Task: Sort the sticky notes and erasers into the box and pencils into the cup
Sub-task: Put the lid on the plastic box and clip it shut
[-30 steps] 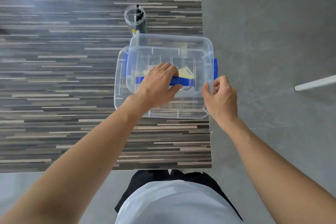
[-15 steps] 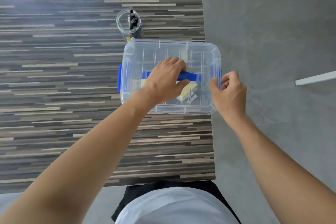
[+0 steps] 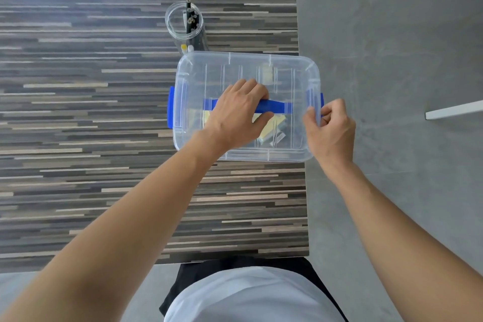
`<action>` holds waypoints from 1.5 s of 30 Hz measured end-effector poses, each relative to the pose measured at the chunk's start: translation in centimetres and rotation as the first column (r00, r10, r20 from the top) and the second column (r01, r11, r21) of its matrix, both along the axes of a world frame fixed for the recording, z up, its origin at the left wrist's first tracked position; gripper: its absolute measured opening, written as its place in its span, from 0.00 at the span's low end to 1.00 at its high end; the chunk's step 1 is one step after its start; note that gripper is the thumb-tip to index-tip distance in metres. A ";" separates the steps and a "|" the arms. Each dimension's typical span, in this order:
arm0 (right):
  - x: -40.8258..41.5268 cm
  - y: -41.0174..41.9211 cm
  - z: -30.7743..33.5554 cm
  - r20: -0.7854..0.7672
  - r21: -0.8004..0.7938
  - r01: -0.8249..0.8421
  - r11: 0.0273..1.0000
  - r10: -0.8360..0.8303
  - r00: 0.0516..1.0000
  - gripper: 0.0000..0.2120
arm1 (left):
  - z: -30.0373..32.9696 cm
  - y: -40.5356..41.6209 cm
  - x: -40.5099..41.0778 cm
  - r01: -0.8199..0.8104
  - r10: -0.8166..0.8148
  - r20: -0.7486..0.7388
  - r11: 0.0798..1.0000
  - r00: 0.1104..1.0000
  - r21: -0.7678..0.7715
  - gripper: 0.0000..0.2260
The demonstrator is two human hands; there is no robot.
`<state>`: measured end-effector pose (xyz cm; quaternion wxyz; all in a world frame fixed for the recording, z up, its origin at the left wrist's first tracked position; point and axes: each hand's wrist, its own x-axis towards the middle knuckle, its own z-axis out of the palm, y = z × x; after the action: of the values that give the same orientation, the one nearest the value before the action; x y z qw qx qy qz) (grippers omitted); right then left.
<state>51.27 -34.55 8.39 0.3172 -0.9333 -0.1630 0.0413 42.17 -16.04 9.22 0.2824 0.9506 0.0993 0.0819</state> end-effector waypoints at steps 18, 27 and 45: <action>0.0 0.5 -1.7 -0.694 0.257 0.443 0.859 -0.154 0.703 0.20 | -1.4 5.1 -9.2 -0.778 0.699 -0.523 0.077 0.488 -0.624 0.49; -1.8 1.6 -0.5 -0.312 0.244 0.293 0.925 -0.211 0.926 0.16 | -1.3 3.8 -8.6 -0.707 0.750 -0.216 0.426 0.625 -0.565 0.16; -2.4 2.0 0.3 -0.034 0.142 0.146 0.979 -0.143 0.989 0.15 | -1.2 3.2 -8.2 -0.705 0.763 -0.026 0.584 0.646 -0.402 0.22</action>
<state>48.87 -32.52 8.66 0.3880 -0.9167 -0.0937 0.0173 33.93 -12.80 8.01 0.4063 0.7415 0.4760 0.2418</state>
